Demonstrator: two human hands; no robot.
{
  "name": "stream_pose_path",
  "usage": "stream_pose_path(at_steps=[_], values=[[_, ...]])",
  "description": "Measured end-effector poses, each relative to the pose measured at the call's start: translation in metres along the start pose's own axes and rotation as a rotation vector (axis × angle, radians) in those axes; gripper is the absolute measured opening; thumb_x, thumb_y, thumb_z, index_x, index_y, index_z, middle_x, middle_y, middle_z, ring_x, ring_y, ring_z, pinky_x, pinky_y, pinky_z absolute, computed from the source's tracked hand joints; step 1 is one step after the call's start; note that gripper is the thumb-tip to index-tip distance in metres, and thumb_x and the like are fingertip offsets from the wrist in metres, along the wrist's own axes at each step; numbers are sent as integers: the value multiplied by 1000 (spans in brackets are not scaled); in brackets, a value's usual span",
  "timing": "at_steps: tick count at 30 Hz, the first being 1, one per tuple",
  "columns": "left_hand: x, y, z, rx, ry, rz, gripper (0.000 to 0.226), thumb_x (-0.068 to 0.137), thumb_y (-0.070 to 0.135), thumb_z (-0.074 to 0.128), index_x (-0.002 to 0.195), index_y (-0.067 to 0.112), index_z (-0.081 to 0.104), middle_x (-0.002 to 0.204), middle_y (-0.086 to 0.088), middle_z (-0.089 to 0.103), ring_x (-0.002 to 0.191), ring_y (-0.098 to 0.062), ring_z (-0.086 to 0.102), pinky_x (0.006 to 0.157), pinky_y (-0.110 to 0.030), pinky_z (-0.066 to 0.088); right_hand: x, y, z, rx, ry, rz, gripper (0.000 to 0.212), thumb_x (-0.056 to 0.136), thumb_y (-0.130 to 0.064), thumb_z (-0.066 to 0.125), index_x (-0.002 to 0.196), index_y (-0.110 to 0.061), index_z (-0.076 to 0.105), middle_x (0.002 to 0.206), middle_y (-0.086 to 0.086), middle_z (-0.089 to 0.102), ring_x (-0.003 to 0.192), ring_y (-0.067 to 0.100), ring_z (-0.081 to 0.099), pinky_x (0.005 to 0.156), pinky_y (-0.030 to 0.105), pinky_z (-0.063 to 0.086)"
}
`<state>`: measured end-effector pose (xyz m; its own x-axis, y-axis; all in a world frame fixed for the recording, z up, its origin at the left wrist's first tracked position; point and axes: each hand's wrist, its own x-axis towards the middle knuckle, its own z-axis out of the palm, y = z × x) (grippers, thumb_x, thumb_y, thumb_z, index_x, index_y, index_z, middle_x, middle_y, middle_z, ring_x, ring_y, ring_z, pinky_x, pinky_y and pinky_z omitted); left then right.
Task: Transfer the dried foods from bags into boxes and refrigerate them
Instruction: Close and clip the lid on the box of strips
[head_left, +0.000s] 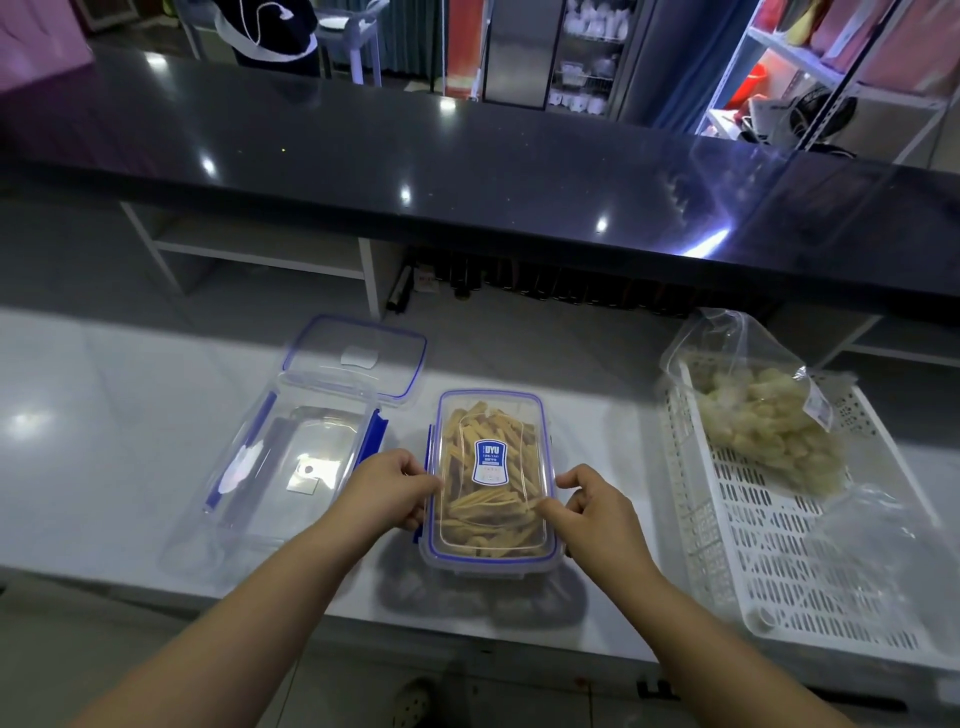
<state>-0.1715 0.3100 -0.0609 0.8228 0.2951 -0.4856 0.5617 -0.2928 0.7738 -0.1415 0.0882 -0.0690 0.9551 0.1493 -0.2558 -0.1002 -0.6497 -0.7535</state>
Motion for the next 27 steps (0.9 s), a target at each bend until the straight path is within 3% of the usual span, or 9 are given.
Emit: stream_pose_path(at_steps=[7,12,17,22,27], values=[[4,10,-2,43,-51,-50,15,83,16,62,91,5,56,79,-13,64,62,-22,63,62,-33,57,8,-4,-4,-114,6,24,30,84,-47,62,100,-23,52,78,-7,64,66,8,63,60,25,54],[11,19,-1,21,56,43,18,84,25,64,93,12,54,83,-7,63,65,-20,64,56,-28,54,23,-20,-5,-134,47,-60,46,89,-41,58,131,-26,47,84,-9,58,71,8,57,57,19,44],[18,24,3,76,129,83,13,85,22,60,92,11,59,83,-8,65,67,-23,66,63,-35,59,37,-25,-1,-144,73,-77,41,93,-34,55,132,-26,49,79,-10,56,71,11,58,64,26,50],[24,26,-1,63,66,55,9,84,15,60,83,6,59,76,-13,65,66,-30,67,65,-40,60,39,-23,0,-161,62,-59,37,92,-36,55,128,-25,51,77,-13,53,69,10,56,63,28,51],[24,20,0,37,56,45,12,85,18,63,85,8,59,80,-10,64,70,-26,65,65,-38,59,38,-17,4,-68,50,-6,37,92,-36,56,128,-28,49,86,-6,58,78,13,61,65,32,54]])
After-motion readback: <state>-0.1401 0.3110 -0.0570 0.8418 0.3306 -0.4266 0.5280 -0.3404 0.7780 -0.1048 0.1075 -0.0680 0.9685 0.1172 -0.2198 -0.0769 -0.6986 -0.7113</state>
